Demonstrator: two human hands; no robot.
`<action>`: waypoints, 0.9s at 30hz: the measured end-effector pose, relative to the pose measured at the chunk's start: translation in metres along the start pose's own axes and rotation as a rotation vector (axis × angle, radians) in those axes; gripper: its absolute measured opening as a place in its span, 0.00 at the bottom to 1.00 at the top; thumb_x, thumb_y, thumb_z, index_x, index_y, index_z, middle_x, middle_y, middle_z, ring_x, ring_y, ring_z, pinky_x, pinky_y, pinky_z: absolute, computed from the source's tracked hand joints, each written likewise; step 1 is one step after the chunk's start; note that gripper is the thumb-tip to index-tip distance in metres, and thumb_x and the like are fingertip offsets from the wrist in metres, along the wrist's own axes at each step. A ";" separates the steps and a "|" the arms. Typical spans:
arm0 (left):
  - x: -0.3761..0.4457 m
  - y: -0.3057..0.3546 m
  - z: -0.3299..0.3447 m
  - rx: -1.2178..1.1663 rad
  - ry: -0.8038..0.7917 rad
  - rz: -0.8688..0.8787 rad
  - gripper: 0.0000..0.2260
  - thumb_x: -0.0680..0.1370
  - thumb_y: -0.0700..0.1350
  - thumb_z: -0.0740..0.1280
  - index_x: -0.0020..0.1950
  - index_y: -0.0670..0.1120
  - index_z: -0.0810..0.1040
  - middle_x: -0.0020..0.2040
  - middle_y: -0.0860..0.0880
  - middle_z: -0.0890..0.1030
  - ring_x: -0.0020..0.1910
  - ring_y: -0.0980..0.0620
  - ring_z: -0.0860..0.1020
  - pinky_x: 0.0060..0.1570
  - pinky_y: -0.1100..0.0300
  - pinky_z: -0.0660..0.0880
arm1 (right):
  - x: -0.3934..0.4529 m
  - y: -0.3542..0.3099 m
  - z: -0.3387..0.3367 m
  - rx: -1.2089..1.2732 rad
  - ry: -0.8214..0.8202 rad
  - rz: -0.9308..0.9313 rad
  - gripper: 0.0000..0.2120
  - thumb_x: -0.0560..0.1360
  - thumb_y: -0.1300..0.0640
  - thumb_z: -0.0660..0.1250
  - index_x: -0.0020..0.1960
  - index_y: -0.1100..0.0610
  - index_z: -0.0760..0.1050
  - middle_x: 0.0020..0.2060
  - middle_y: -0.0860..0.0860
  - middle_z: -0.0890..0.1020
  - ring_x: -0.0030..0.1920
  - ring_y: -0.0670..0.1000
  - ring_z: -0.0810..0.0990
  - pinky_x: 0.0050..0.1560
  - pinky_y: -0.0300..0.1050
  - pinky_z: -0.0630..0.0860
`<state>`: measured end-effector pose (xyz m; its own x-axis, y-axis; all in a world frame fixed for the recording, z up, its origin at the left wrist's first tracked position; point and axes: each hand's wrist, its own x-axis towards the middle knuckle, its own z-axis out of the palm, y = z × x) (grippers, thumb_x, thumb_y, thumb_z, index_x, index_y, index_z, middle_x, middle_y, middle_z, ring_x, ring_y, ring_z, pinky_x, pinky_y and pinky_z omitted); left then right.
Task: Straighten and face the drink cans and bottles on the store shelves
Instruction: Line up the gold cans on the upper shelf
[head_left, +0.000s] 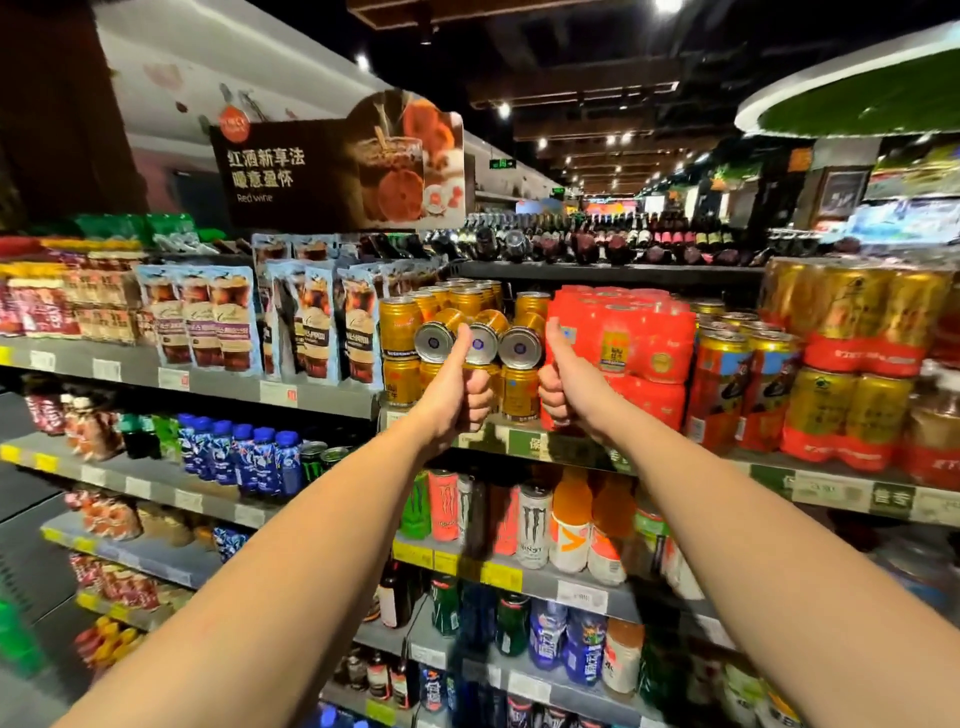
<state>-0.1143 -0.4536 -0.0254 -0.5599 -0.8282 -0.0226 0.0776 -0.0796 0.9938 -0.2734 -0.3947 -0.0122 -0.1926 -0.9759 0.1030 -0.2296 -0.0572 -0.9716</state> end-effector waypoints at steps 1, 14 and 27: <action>0.006 0.003 -0.008 0.003 -0.017 -0.002 0.32 0.74 0.76 0.49 0.26 0.50 0.56 0.23 0.51 0.57 0.24 0.52 0.54 0.30 0.56 0.48 | 0.006 -0.002 0.004 -0.009 0.012 -0.001 0.34 0.63 0.20 0.49 0.28 0.52 0.53 0.23 0.51 0.56 0.23 0.50 0.56 0.28 0.43 0.54; 0.051 0.008 -0.066 0.096 -0.179 0.064 0.31 0.74 0.75 0.51 0.27 0.50 0.59 0.26 0.51 0.59 0.25 0.52 0.56 0.28 0.58 0.51 | 0.043 -0.005 0.037 -0.052 0.177 0.016 0.32 0.73 0.25 0.54 0.27 0.52 0.60 0.24 0.51 0.63 0.25 0.51 0.62 0.31 0.44 0.62; 0.082 0.035 -0.104 0.278 0.284 0.388 0.13 0.76 0.59 0.70 0.47 0.50 0.84 0.46 0.48 0.86 0.49 0.45 0.83 0.55 0.47 0.77 | 0.081 -0.029 0.048 -0.087 0.131 -0.185 0.20 0.78 0.42 0.66 0.48 0.61 0.78 0.35 0.57 0.77 0.30 0.50 0.74 0.30 0.44 0.73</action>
<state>-0.0720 -0.5817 -0.0034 -0.2862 -0.8879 0.3603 -0.0082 0.3783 0.9257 -0.2365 -0.4827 0.0137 -0.2610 -0.9144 0.3094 -0.3527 -0.2080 -0.9123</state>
